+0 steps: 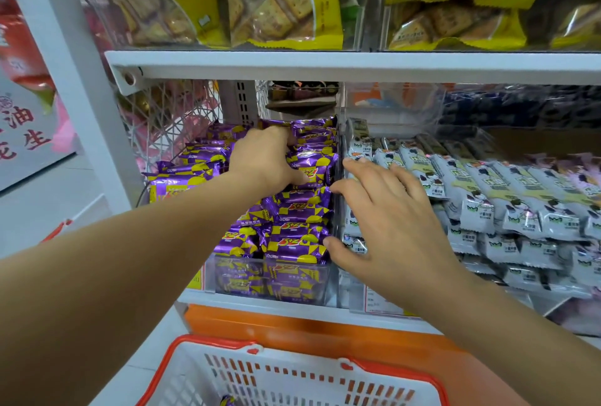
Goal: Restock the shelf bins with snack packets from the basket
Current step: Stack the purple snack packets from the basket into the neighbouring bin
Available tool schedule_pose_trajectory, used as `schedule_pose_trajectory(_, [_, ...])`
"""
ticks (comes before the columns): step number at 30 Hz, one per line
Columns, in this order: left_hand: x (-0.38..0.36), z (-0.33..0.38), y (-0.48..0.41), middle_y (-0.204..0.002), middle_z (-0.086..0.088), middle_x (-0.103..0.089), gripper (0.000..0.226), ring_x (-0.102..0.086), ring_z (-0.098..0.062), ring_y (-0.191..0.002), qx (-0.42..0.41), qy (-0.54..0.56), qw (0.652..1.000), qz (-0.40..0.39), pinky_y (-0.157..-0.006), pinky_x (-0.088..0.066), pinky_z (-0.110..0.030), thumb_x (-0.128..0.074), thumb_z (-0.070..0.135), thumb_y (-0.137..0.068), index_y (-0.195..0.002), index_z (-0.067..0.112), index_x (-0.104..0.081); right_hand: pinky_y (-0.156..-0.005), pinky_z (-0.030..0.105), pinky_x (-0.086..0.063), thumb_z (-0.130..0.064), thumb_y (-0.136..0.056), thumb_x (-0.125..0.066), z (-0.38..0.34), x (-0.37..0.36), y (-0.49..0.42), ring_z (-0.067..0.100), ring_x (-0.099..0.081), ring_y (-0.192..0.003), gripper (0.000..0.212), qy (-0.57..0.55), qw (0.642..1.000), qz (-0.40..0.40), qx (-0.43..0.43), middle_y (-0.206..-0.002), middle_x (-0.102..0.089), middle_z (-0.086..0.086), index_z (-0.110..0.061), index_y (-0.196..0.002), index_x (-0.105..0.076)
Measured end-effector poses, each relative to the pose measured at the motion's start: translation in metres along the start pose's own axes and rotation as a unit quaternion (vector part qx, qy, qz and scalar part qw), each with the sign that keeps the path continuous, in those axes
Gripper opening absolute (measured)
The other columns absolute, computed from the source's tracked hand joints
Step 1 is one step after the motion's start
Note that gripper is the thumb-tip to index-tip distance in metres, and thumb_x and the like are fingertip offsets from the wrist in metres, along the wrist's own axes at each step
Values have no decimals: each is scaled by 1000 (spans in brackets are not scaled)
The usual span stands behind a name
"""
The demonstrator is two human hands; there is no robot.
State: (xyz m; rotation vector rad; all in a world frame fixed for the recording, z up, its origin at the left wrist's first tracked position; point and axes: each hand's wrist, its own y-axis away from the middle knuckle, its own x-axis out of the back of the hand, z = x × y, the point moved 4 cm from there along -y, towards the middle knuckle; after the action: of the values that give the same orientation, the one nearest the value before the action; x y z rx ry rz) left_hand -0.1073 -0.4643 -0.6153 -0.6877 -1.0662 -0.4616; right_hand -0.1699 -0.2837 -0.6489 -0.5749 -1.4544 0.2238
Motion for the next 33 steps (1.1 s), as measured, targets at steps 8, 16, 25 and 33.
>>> schedule_pose_trajectory(8, [8,2,10,-121,-5,-63,70,-56,-26,-113,-60,-21,997,47,-88,-49,-42,-66,57,-81,-136,15,-52,-111,44,-22,-54,-76,-44,0,0,0,27,-47,-129,53,-2,1000,5,5,-137,-52,7,-18,-112,-60])
schedule_pose_trajectory(16, [21,1,22,-84,-5,-57,43,-53,-25,-85,-91,95,987,95,-69,-36,-36,-33,47,-101,-84,17,-58,-112,44,-20,-55,-76,-44,2,-2,-1,26,-45,-131,55,4,1000,16,15,-138,-51,7,-18,-115,-58])
schedule_pose_trajectory(25, [58,-21,116,-93,-1,-57,38,-50,-19,-94,-171,107,966,163,-85,-37,-30,-35,31,-95,-98,15,-69,-117,42,-5,-56,-83,-49,-1,14,3,26,-15,-147,67,-18,995,58,73,-159,-20,12,-17,-137,-45])
schedule_pose_trajectory(33, [6,-51,245,-83,11,-52,22,-45,-6,-75,-74,119,988,58,-69,-37,-26,-47,23,-87,-97,18,-65,-74,37,-48,-31,-84,-47,-79,20,54,27,-62,-90,27,-116,957,-15,264,-98,-66,3,-15,-96,-66])
